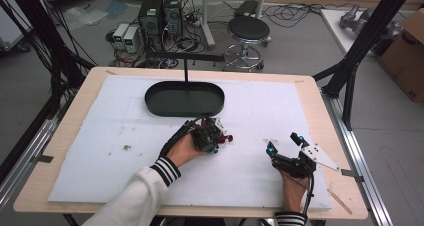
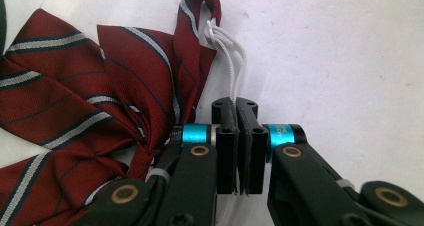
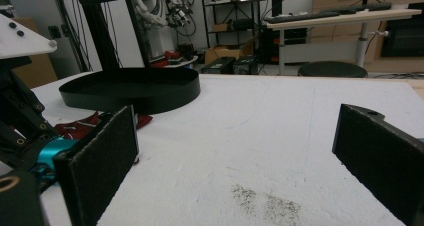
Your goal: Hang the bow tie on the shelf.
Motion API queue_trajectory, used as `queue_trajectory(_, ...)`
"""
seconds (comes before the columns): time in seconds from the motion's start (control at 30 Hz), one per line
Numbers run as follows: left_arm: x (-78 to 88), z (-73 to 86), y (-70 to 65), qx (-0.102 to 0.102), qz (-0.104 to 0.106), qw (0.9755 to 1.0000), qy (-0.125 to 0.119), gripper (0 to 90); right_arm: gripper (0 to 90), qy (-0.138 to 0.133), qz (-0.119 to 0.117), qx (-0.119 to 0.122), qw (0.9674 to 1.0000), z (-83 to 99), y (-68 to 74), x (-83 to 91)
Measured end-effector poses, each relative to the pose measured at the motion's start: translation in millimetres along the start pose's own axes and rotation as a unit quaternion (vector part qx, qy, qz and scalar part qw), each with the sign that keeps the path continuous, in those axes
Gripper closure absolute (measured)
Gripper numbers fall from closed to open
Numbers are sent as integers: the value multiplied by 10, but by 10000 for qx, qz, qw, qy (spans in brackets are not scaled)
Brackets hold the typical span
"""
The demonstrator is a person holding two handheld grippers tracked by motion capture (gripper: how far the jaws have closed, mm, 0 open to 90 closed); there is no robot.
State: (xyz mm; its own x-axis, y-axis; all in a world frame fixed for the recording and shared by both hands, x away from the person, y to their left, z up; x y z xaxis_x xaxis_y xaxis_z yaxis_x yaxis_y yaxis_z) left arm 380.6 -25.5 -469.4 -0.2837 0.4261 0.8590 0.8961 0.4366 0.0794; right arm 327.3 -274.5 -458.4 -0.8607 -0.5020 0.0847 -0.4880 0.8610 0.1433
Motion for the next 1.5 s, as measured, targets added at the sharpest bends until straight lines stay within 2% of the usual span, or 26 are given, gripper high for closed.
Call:
queue_trajectory(0.17,76,-12,29,1,16,9998,-213,872,34,-28,3,37,10000,-5,-7,-4)
queue_trajectory(0.27,145,-22,68,85,27,9991,-417,873,35,-23,6,31,10000,-4,-5,-3)
queue_trajectory(0.4,275,-32,133,218,8,9970,-737,873,35,-8,13,22,10000,-1,0,-3)
queue_trajectory(0.53,440,-43,209,342,-28,9933,-1104,873,34,-12,12,25,10000,-1,2,-4)
queue_trajectory(0.6,534,-58,251,469,-63,9895,-1363,873,34,-17,15,53,10000,-2,1,-7)
queue_trajectory(0.63,573,-61,270,472,-87,9885,-1436,873,34,-16,16,63,10000,-2,0,-7)
queue_trajectory(0.77,763,-78,390,674,-261,9794,-1886,873,35,-14,25,55,10000,-2,2,-7)
queue_trajectory(0.83,831,-66,454,676,-377,9779,-1943,873,34,-4,25,73,10000,0,2,-6)
queue_trajectory(0.97,948,-53,553,780,-548,9717,-2162,873,34,-1,25,75,10000,0,2,-6)
queue_trajectory(1.03,1019,-53,601,816,-623,9674,-2314,873,34,2,17,71,10000,0,5,-6)
queue_trajectory(1.07,1058,-59,622,872,-656,9643,-2411,873,34,3,17,72,10000,1,5,-6)
queue_trajectory(1.17,1186,-75,700,880,-791,9577,-2622,873,34,1,19,65,10000,1,5,-6)
queue_trajectory(1.23,1267,-94,752,900,-848,9536,-2746,873,34,-7,26,69,10000,-1,2,-6)
queue_trajectory(1.3,1344,-112,809,934,-902,9510,-2807,873,34,-13,28,60,10000,-2,3,-7)
queue_trajectory(1.5,1561,-155,995,1056,-1108,9372,-3134,873,34,-15,24,55,10000,-2,2,-7)
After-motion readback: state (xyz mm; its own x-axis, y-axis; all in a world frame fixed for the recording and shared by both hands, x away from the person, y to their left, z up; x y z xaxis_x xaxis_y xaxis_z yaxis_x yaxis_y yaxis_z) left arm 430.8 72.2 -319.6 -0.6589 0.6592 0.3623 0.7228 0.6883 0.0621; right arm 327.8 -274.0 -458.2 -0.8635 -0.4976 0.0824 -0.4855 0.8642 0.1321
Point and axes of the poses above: each handheld gripper's, and its own axes: x roughly backward along the jaws, z roughly out of its underside, y roughly to its left, the point moved 6 cm from there along -x, roughly forward along the jaws, and after that the axes turned 5 degrees about -z, right-handed, at the moved point
